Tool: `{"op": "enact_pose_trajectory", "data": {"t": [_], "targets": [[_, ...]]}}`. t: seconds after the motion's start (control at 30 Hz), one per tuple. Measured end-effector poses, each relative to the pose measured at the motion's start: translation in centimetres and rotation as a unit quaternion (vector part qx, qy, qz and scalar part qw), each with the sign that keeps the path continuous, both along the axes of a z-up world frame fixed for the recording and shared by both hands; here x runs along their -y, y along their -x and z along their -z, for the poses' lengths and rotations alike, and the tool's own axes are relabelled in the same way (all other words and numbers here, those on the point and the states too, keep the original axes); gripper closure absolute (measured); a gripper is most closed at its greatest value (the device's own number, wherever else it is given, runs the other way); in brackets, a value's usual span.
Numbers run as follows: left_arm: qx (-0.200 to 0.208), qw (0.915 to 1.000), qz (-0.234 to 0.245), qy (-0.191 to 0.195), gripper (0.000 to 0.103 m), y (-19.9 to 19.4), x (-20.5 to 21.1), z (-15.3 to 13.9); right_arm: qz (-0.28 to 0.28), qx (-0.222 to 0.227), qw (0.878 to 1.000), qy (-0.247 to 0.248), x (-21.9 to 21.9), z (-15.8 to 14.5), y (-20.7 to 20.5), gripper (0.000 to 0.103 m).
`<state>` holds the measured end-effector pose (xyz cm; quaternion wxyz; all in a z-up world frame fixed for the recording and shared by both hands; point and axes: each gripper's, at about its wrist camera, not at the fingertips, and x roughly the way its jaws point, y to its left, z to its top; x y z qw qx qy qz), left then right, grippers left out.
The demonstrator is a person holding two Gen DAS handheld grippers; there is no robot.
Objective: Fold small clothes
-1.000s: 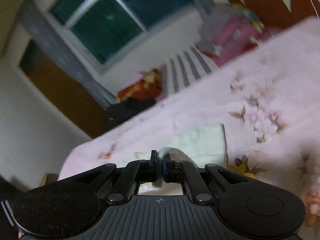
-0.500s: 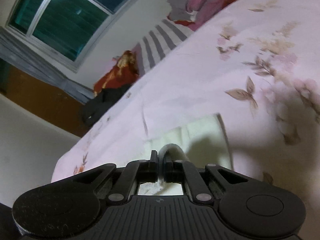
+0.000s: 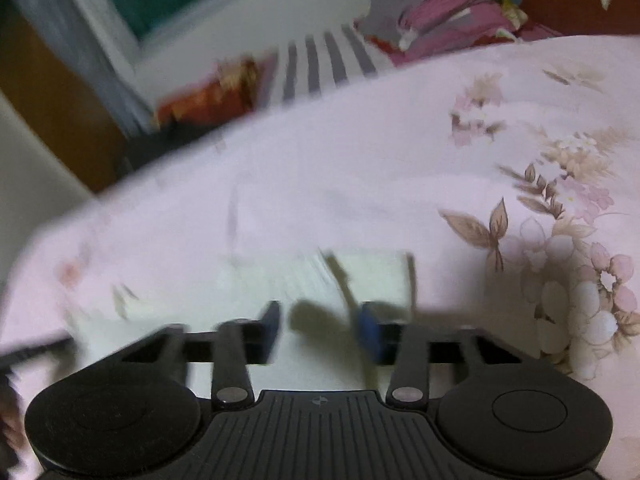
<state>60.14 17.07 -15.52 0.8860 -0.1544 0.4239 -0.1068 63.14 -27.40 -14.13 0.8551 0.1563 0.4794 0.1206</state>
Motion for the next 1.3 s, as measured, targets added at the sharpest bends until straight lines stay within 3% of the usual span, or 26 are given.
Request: {"op": "enact_pose_trajectory", "data": {"t": [0.03,0.07,0.1,0.23,0.3,0.43,0.47,0.5,0.53,0.57,0.6,0.63,0.7,0.8,0.93,1.0,1.1,1.17,1.23,1.3], "targets": [[0.002,0.9999,0.002,-0.013,0.071,0.1,0.3,0.0,-0.007,0.002,1.000,0.018,-0.4,0.4,0.0,0.077],[0.004,0.9998,0.004,-0.017,0.086,0.2,0.4,0.1,-0.013,0.011,1.000,0.025,-0.6,0.5,0.2,0.082],[0.009,0.9999,0.003,-0.011,0.103,0.3,0.3,0.2,-0.018,0.014,0.999,0.026,-0.7,0.5,0.4,0.102],[0.052,0.9981,-0.030,0.009,0.103,1.1,-0.6,-0.3,-0.020,0.066,0.998,0.009,0.2,-0.7,1.7,0.102],[0.043,0.9983,-0.039,0.010,0.103,0.8,-0.8,0.2,-0.010,0.085,0.996,-0.010,1.1,-0.9,2.3,0.102],[0.024,0.9980,-0.058,0.010,0.097,0.8,-1.0,0.5,-0.010,0.038,0.999,0.023,0.8,1.3,1.9,0.101],[0.034,0.9974,-0.064,0.005,0.074,1.5,-0.8,-0.3,0.006,0.041,0.999,0.018,0.9,1.2,2.1,0.093],[0.050,0.9961,-0.071,-0.012,0.047,2.3,-0.3,-1.1,0.023,0.046,0.998,0.026,0.9,0.7,2.3,0.060],[0.070,0.9941,-0.077,-0.030,0.039,3.2,0.6,-1.9,0.042,0.065,0.996,0.044,0.7,-0.1,2.9,0.033],[0.087,0.9933,-0.066,-0.039,0.036,4.0,1.6,-2.6,0.045,0.107,0.992,0.043,0.3,-1.0,4.0,0.033],[0.098,0.9935,-0.042,-0.041,0.041,4.4,2.9,-3.1,0.028,0.124,0.991,0.029,-0.4,-1.6,4.6,0.034],[0.103,0.9935,-0.021,-0.044,0.044,4.7,4.3,-3.4,0.008,0.125,0.992,0.022,-1.6,-1.8,4.9,0.050],[0.103,0.9926,0.021,-0.061,0.064,4.9,7.3,-3.4,-0.044,0.124,0.991,0.021,-4.6,-1.9,5.1,0.074],[0.092,0.9909,0.051,-0.085,0.066,5.0,10.5,-2.6,-0.104,0.123,0.987,0.020,-8.4,-1.3,5.5,0.075],[0.063,0.9945,0.039,-0.074,0.065,4.6,12.0,-1.4,-0.151,0.108,0.983,-0.005,-11.3,0.0,5.9,0.075],[0.063,0.9941,0.035,-0.081,0.063,4.5,11.6,-0.6,-0.165,0.109,0.980,0.007,-11.7,0.7,6.2,0.075],[0.070,0.9890,0.004,-0.130,0.062,4.5,8.9,-0.1,-0.092,0.129,0.985,0.065,-8.8,0.9,5.6,0.075],[0.068,0.9862,-0.011,-0.150,0.062,4.5,7.2,0.3,-0.018,0.101,0.992,0.068,-5.2,1.5,4.6,0.075],[0.065,0.9860,-0.008,-0.153,0.063,4.7,7.1,-0.4,-0.016,0.085,0.996,0.031,-3.3,1.6,4.4,0.075],[0.093,0.9839,-0.016,-0.152,0.051,5.9,7.9,-1.7,-0.026,0.102,0.993,0.051,-3.8,0.1,5.6,0.075]]}}
